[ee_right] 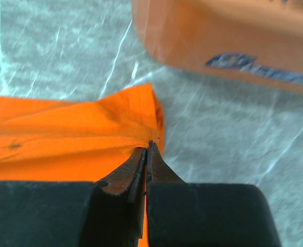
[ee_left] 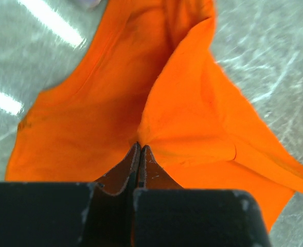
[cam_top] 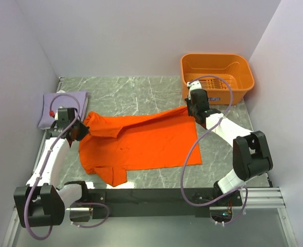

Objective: Fold and stack the t-shirts
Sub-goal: Fold the tshirt

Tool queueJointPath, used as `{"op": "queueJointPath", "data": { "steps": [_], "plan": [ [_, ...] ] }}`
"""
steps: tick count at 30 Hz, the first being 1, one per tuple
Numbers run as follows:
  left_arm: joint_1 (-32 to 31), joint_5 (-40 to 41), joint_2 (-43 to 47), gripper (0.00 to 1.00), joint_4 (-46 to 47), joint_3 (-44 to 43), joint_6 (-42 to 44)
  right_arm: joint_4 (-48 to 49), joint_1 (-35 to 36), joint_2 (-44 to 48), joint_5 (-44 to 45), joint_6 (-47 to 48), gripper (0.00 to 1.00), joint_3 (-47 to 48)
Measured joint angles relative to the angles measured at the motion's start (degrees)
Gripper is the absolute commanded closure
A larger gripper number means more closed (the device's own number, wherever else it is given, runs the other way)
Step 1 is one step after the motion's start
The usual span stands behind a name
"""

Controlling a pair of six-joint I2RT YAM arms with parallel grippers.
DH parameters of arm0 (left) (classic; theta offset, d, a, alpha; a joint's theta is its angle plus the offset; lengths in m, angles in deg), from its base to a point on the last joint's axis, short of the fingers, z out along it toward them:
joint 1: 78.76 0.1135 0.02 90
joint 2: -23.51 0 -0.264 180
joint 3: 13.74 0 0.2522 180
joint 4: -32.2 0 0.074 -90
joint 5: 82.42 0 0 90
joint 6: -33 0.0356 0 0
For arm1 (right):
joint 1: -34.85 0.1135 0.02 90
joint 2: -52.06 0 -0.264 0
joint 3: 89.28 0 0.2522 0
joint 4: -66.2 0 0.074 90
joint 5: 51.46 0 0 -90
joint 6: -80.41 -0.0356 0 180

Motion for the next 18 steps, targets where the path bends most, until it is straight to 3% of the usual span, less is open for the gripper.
{"op": "queueJointPath", "data": {
  "steps": [5,7,10,12,13,18],
  "plan": [
    [0.00,-1.01,1.01,0.99,2.38,7.61,-3.08,-4.26,0.02,-0.31,-1.44,-3.93,0.92,0.00],
    [0.00,-1.27,1.16,0.99,3.63,10.43,-4.50,-6.29,0.02,-1.42,-1.75,-5.77,0.82,0.24],
    [0.00,-1.42,1.73,0.81,4.74,13.68,-6.14,-9.33,0.02,-3.96,-2.34,-8.17,0.67,0.55],
    [0.00,-1.40,2.16,0.60,5.03,14.32,-6.56,-11.80,0.02,-5.07,-2.78,-9.60,0.56,0.52],
    [0.00,-1.36,2.34,0.44,5.42,14.32,-6.62,-12.85,0.02,-5.16,-2.93,-10.43,0.53,0.48],
    [0.02,-0.55,2.64,0.25,6.60,11.82,-4.90,-13.53,-1.05,-2.10,-5.40,-13.57,0.42,-0.59]
  ]
}}
